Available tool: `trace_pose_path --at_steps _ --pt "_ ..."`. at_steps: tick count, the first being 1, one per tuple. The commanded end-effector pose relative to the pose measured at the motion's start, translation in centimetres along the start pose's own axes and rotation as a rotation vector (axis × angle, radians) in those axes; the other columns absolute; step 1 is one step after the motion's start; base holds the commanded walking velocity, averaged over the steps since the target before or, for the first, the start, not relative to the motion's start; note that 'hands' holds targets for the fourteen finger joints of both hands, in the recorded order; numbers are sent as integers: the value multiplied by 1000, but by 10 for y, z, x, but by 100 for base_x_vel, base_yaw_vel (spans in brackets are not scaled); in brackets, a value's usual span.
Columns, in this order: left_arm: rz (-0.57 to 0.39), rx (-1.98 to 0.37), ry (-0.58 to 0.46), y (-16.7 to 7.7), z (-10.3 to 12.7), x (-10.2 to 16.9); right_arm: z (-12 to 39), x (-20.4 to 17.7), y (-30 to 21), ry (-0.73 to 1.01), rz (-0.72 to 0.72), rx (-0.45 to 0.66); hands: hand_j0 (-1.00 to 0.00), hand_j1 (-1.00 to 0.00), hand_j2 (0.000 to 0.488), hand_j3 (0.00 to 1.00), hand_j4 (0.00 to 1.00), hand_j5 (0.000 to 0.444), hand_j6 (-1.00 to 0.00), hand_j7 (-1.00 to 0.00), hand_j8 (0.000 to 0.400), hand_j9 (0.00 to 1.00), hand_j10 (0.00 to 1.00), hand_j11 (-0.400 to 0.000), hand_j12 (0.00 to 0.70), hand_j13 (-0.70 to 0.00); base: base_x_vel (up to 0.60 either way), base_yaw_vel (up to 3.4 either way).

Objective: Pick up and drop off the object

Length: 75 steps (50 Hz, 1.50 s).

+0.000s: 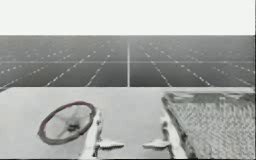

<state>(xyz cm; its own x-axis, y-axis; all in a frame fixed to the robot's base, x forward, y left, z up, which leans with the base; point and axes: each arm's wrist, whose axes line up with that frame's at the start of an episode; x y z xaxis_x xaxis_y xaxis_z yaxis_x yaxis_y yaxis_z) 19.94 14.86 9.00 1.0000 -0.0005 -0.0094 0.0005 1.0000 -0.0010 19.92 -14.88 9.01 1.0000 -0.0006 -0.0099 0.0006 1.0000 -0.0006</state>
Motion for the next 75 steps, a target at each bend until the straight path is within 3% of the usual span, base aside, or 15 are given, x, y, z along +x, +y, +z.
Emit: trace_pose_path --at_steps 1,6,11,15,25,32,37,38,43,47,50,59,60,61,75 --pt "147 -368 -126 -41 7 61 -3 44 17 -327 -153 -205 0 0 0 0 0 0 0 0 0 0 0 0 0 0 0 0" --pt "220 -108 -12 -25 33 65 2 9 20 -370 -149 -187 0 0 0 0 0 0 0 0 0 0 0 0 0 0 0 0" --pt "351 506 -141 37 95 66 -16 7 35 -329 -120 -148 0 0 0 0 0 0 0 0 0 0 0 0 0 0 0 0" --pt "372 705 -200 51 123 81 -15 8 29 -326 -128 -140 0 0 0 0 0 0 0 0 0 0 0 0 0 0 0 0" --pt "-30 1307 73 73 76 111 -11 9 26 -330 -125 -125 0 0 0 0 0 0 0 0 0 0 0 0 0 0 0 0" --pt "-82 1166 242 83 10 127 -10 0 28 -333 -115 -124 0 0 0 0 0 0 0 0 0 0 0 0 0 0 0 0" --pt "-122 1109 284 82 13 120 -12 -9 21 -334 -108 -107 0 0 0 0 0 0 0 0 0 0 0 0 0 0 0 0" --pt "-109 1081 205 82 -6 111 -16 -4 25 -322 -91 -119 -1000 -1000 0 0 0 0 -1000 -1000 400 0 0 0 700 0 0 0" --pt "-23 974 266 64 12 105 -9 1 26 -327 -82 -106 -1000 -1000 0 0 0 0 -1000 -1000 400 0 0 0 700 0 0 0" --pt "59 898 177 49 21 104 -11 4 21 -342 -92 -110 -1000 -1000 0 0 0 0 -1000 -1000 400 0 0 0 700 0 0 0" --pt "124 658 94 33 61 97 -10 9 28 -333 -91 -98 -1000 -1000 0 0 0 0 -1000 -1000 400 0 0 0 700 0 0 0" --pt "-164 -222 -97 14 164 79 -29 13 56 -318 -48 -154 -1000 -1000 0 0 0 0 -1000 -1000 400 0 0 0 700 0 0 0" --pt "-196 -293 -153 18 161 74 -25 21 52 -342 -34 -158 -1000 -1000 0 0 0 0 -1000 -1000 400 0 0 0 700 0 0 0" --pt "-213 -358 11 60 85 30 48 85 11 -584 -49 -196 -1000 -1000 0 0 0 0 -1000 -1000 400 0 0 0 700 0 0 0" --pt "-159 -1133 -140 50 121 17 -65 130 127 -889 173 -290 -1000 -1000 0 0 0 0 -1000 -1000 400 0 0 0 700 0 0 0"
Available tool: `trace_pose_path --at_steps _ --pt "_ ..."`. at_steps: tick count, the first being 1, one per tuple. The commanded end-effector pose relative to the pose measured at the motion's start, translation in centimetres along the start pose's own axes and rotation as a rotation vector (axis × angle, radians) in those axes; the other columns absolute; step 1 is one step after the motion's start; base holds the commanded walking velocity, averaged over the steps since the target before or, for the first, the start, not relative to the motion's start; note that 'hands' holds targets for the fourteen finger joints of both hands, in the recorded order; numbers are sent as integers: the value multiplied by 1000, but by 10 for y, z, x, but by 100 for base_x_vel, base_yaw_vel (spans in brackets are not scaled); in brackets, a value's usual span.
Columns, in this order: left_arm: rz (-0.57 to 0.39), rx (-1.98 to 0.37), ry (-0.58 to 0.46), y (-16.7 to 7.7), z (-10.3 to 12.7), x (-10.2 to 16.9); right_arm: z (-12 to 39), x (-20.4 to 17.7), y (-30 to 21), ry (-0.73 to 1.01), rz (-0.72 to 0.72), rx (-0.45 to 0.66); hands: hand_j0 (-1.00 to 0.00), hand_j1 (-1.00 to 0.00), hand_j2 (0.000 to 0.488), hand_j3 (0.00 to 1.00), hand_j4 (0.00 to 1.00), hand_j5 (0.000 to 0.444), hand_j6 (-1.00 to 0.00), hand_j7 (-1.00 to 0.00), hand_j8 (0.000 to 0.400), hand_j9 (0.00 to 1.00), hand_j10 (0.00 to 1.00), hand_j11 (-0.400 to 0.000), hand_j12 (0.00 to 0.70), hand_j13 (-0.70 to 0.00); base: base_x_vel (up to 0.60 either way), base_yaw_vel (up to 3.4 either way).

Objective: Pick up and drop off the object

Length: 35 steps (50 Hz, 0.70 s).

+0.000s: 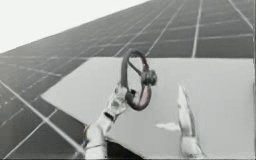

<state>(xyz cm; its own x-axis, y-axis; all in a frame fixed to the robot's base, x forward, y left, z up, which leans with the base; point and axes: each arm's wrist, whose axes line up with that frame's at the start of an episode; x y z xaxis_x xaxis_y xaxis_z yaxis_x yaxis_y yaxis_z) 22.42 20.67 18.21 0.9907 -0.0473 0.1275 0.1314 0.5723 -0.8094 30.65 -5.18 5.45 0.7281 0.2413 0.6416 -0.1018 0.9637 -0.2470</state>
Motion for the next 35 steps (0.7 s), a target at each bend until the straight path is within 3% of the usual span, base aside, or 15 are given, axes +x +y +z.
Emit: trace_pose_path --at_steps 1,4,7,10,11,12,15,17,22,28,29,30,31,32,35 --pt "-53 -191 -29 -37 -2 -2 -30 9 40 -198 7 -155 -1000 -1000 0 0 0 0 -1000 -1000 400 0 0 0 700 0 0 0" --pt "-71 -195 10 -34 -2 -11 -45 32 80 -196 111 -195 -1000 -1000 0 0 0 0 -1000 -1000 400 0 0 0 700 0 0 0" --pt "-87 -193 28 -53 -17 -16 -36 39 102 -159 118 -196 -1000 -1000 0 0 0 0 -1000 -1000 400 0 0 0 700 0 0 0" --pt "-101 -207 47 -50 -16 -21 -41 41 132 -193 269 17 -1000 -1000 0 0 0 0 -1000 -1000 400 0 0 0 700 0 0 0" --pt "-111 -199 52 -47 -17 -24 -21 35 132 -159 283 48 -1000 -1000 0 0 144 72 -1000 -1000 400 0 144 -58 700 -101 0 0" --pt "-80 -195 49 -49 -15 -23 -21 34 128 -127 345 87 -1000 -1000 0 979 1000 11 -1000 -1000 400 979 1000 -400 700 -700 0 0" --pt "-91 -198 52 -43 -18 -21 9 26 104 -46 482 286 -1000 -1000 0 1000 1000 0 -1000 -1000 400 1000 1000 -400 700 -700 0 0" --pt "-86 -202 70 -45 -22 -14 17 44 93 -68 521 327 -1000 -1000 0 1000 1000 0 -1000 -1000 400 1000 1000 -400 700 -700 0 0" --pt "-64 -175 74 -35 -14 -18 22 44 80 427 375 521 -1000 -1000 0 1000 1000 0 -1000 -1000 400 1000 1000 -400 700 -700 0 0" --pt "-4 -118 99 -18 -11 -9 37 40 71 673 132 684 -1000 -1000 0 1000 1000 0 -1000 -1000 400 1000 1000 -400 700 -700 0 0" --pt "6 -106 109 -17 -11 -9 35 42 66 697 101 695 -947 -1000 27 1000 1000 0 -947 -1000 400 1000 1000 -400 700 -700 0 0" --pt "23 -96 110 -16 -14 -5 33 45 57 666 84 699 -477 -1000 261 1000 1000 0 -477 -1000 400 1000 1000 -400 700 -700 0 0" --pt "34 -59 126 -15 -14 -1 36 39 59 643 44 708 -64 -550 243 1000 1000 0 -64 -550 220 1000 1000 -400 385 -700 0 0" --pt "49 -30 140 -13 -19 -1 36 46 65 613 -4 713 0 0 0 1000 1000 0 0 0 0 1000 1000 -400 0 -700 0 0" --pt "77 5 137 -13 -19 0 49 29 69 609 -197 674 0 0 0 1000 1000 0 0 0 0 1000 1000 -400 0 -700 0 0"
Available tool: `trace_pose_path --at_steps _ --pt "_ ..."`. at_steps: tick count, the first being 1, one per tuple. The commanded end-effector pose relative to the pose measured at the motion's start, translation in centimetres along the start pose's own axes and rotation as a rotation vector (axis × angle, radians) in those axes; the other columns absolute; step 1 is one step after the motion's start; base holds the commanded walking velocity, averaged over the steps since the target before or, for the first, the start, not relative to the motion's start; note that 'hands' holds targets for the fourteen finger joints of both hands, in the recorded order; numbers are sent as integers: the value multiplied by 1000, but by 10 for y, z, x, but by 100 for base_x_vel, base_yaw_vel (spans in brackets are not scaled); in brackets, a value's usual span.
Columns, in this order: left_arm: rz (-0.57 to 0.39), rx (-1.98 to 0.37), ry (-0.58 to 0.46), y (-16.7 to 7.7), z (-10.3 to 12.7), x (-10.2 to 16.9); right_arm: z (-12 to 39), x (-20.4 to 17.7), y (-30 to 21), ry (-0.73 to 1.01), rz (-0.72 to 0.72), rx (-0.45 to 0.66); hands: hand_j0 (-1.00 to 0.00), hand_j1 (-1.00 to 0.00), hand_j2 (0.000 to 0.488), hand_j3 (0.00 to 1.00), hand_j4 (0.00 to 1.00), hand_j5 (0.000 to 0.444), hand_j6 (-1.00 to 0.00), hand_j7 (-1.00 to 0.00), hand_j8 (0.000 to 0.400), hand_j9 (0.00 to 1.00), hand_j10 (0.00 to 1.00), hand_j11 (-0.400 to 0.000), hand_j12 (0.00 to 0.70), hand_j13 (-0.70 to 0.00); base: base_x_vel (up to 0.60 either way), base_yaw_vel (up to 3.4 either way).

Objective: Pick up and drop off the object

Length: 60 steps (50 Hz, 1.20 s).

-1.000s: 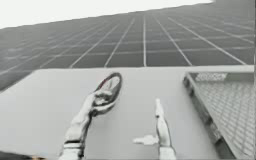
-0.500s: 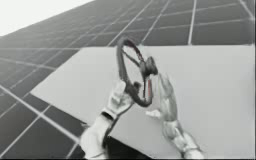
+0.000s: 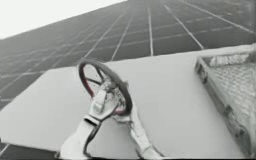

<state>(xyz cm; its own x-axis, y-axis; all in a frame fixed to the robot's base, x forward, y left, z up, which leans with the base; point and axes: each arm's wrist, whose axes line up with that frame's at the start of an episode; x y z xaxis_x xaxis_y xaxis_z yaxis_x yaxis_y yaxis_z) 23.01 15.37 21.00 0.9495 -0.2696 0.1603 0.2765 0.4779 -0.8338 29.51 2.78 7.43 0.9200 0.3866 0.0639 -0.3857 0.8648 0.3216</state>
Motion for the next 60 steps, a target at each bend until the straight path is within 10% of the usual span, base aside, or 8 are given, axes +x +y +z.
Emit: trace_pose_path --at_steps 1,6,20,21,60 --pt "227 59 -36 33 8 -21 24 -14 11 -99 -242 95 0 0 0 1000 1000 0 0 0 0 1000 1000 -400 0 -700 0 0" --pt "226 75 -29 32 4 -23 71 -17 3 37 -342 134 0 0 0 1000 1000 0 0 0 0 1000 1000 -400 0 -700 0 0" --pt "240 155 72 32 -5 -16 159 -47 -188 323 -1368 541 0 0 0 1000 1000 0 0 0 0 1000 1000 -400 0 -700 0 0" --pt "243 165 66 24 -9 -24 104 -51 -230 -386 -1182 513 0 0 0 1000 1000 0 0 0 0 1000 1000 -400 0 -700 15 293" --pt "243 165 66 24 -9 -24 104 -51 -230 -386 -1182 513 0 0 0 1000 1000 0 0 0 0 1000 1000 -400 0 -700 23 175"
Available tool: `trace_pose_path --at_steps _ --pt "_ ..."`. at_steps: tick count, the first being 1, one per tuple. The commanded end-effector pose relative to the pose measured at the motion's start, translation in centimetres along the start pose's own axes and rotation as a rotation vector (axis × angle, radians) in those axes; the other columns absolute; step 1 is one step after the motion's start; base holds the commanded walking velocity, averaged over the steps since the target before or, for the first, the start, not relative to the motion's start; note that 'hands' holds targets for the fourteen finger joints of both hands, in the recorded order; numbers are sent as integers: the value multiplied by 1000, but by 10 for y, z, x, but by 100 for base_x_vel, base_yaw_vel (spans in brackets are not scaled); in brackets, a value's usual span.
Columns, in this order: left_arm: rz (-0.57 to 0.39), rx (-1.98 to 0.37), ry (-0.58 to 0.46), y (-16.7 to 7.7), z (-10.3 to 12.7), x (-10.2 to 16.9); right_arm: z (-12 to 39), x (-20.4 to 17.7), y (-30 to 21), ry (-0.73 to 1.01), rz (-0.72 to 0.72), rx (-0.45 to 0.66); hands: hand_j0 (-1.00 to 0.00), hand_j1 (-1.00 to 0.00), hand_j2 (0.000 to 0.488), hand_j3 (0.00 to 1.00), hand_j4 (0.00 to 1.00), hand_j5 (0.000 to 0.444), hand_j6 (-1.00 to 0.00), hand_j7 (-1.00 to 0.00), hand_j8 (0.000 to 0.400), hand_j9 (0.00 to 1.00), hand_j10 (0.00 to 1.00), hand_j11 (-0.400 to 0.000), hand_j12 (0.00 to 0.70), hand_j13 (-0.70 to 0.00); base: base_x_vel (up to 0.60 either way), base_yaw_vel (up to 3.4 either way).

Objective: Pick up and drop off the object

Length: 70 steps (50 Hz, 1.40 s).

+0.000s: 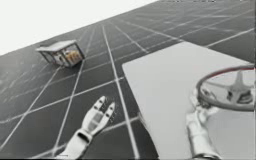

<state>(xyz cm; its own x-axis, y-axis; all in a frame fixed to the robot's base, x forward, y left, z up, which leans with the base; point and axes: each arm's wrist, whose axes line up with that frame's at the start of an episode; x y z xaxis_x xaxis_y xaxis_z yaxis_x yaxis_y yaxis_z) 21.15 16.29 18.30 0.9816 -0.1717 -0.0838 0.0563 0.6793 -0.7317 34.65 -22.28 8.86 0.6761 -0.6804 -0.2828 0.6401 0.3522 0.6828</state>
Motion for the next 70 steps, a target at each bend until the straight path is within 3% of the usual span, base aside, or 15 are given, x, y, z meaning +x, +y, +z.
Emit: trace_pose_path --at_steps 1,70 --pt "-15 -19 0 2 0 1 6 -3 2 -21 9 -11 0 0 0 1000 1000 0 0 0 0 1000 1000 -400 0 -700 35 70" --pt "-15 -19 0 2 0 1 6 -3 2 -21 9 -11 0 0 0 1000 1000 0 0 0 0 1000 1000 -400 0 -700 53 11"
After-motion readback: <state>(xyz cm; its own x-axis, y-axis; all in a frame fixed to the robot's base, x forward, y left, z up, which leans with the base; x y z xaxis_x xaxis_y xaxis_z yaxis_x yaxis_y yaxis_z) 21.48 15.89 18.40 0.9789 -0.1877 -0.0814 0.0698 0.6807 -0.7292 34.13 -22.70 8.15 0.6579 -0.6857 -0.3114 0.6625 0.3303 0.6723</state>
